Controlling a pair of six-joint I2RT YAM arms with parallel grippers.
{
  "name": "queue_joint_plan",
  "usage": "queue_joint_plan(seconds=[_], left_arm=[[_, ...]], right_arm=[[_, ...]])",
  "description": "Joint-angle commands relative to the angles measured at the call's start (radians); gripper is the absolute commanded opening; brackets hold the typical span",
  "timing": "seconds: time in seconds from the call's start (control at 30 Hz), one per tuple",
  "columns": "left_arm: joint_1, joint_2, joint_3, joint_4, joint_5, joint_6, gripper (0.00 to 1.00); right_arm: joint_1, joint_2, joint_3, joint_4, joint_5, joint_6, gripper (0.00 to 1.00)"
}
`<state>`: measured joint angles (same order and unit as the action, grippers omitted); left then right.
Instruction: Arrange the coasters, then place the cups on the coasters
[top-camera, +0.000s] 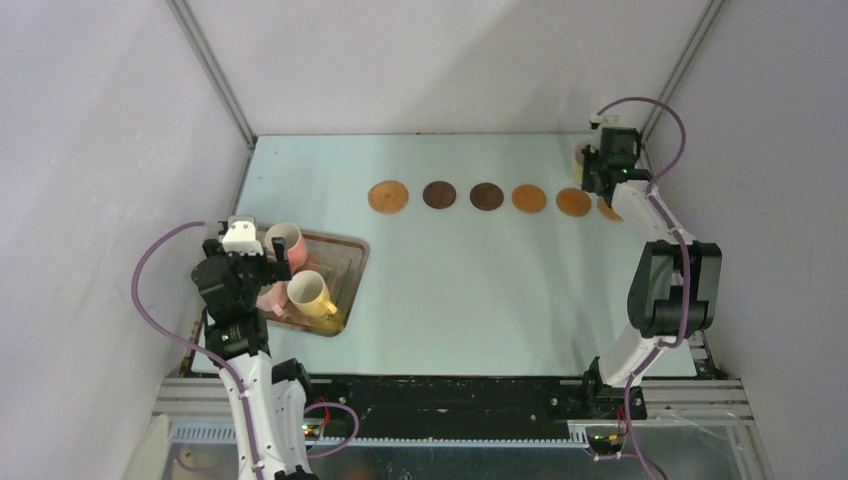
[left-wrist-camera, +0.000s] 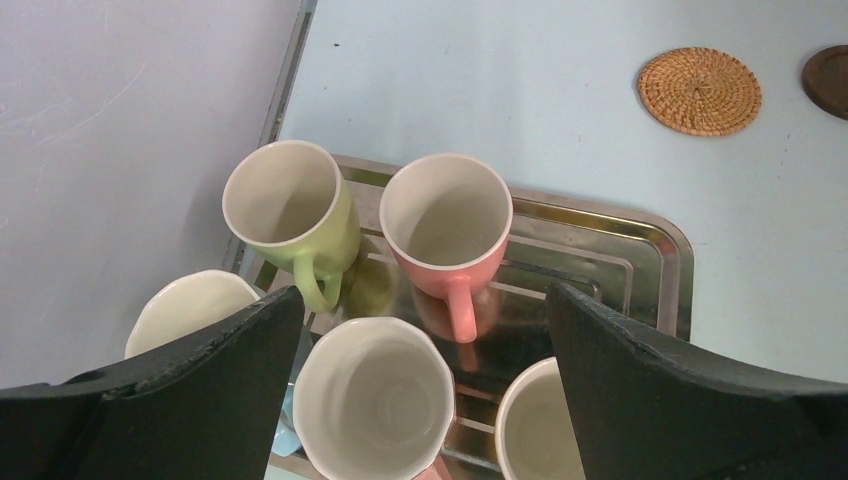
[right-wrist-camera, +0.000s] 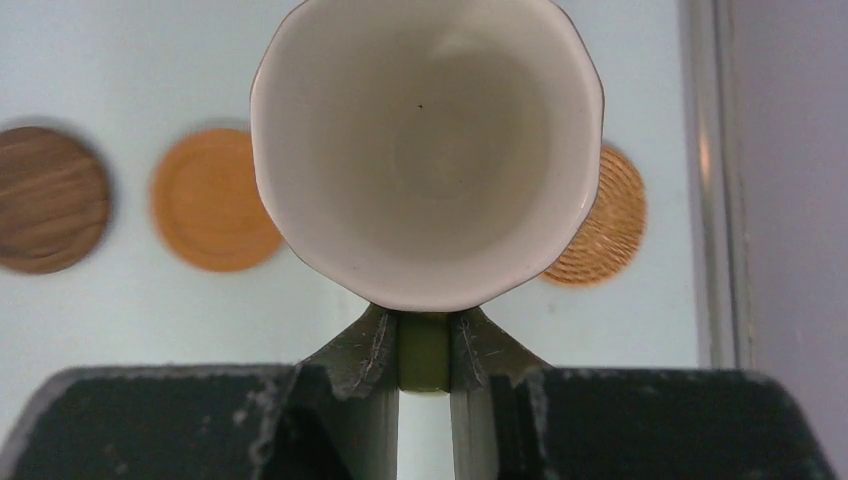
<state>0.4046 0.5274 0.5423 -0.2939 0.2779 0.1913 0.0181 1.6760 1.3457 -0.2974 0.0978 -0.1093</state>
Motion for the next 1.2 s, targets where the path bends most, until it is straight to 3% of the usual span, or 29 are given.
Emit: queue_joint_plan(seconds=[0.0, 0.4, 1.17], left_arm=[[0.010, -0.011, 0.013, 0.028, 0.019, -0.003, 0.98], [0.009, 0.015, 0.012, 0.033, 0.022, -0.003, 0.98], [0.010, 0.013, 0.016, 0.027, 0.023, -0.005, 0.98]], right_arm=[[-0.136, 0.047, -0.016, 0.134, 0.022, 0.014, 0.00], [-0.318, 0.079, -0.165, 0.401, -0.051, 0.029, 0.00], [-0.319, 0.010, -0.168, 0.370, -0.118, 0.090, 0.00]])
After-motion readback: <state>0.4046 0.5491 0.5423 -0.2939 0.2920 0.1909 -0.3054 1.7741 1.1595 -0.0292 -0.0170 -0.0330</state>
